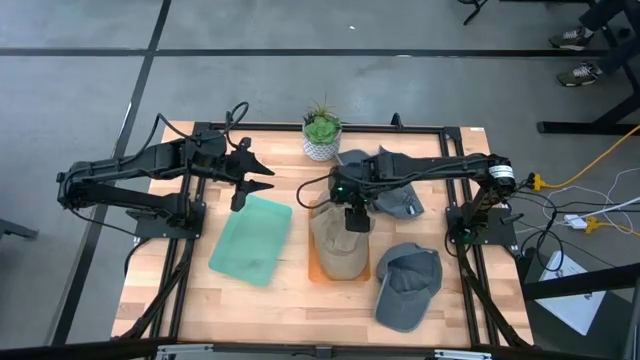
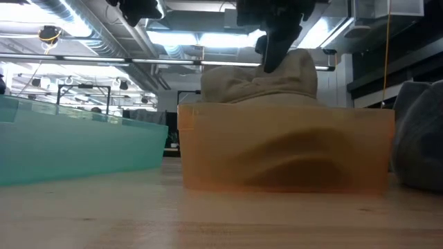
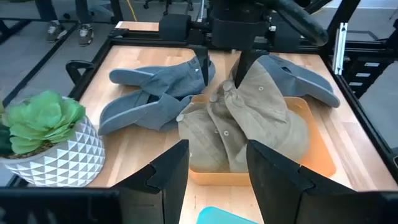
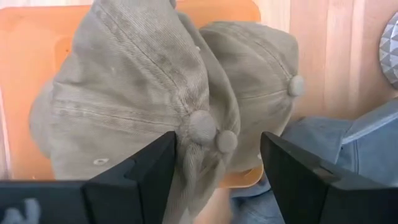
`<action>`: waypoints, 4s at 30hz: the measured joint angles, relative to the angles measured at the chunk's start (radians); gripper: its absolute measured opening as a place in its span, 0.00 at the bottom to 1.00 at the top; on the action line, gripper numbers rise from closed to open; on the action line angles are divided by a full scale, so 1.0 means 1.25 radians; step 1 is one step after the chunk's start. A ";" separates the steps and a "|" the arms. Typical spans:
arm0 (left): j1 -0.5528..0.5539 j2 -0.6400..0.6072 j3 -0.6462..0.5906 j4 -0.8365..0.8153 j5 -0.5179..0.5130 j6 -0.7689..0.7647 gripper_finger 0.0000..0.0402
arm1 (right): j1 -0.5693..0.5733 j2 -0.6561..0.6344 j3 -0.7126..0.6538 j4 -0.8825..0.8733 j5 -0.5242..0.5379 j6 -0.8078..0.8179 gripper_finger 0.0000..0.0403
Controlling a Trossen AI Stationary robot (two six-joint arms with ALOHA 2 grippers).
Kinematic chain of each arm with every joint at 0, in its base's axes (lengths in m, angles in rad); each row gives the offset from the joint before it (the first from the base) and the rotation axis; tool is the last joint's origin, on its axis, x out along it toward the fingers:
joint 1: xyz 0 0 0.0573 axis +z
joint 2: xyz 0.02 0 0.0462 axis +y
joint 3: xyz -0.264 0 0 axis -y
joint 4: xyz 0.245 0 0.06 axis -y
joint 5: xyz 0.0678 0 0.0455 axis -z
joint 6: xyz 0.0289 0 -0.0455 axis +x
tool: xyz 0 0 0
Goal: Pick & Place hat
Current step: Put the brown cap into the orange bin, then put the top right blue cap into the green bin
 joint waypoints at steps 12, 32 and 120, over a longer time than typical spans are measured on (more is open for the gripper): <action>0.000 0.000 0.000 0.000 0.000 0.000 0.39 | 0.000 -0.002 -0.040 0.017 -0.061 0.024 0.58; 0.000 0.000 0.000 0.000 -0.008 0.000 0.38 | -0.003 0.000 -0.145 0.142 -0.023 0.007 0.58; -0.296 0.164 -0.123 0.445 0.057 -0.083 0.37 | 0.454 -0.266 -0.325 0.041 0.035 1.056 0.58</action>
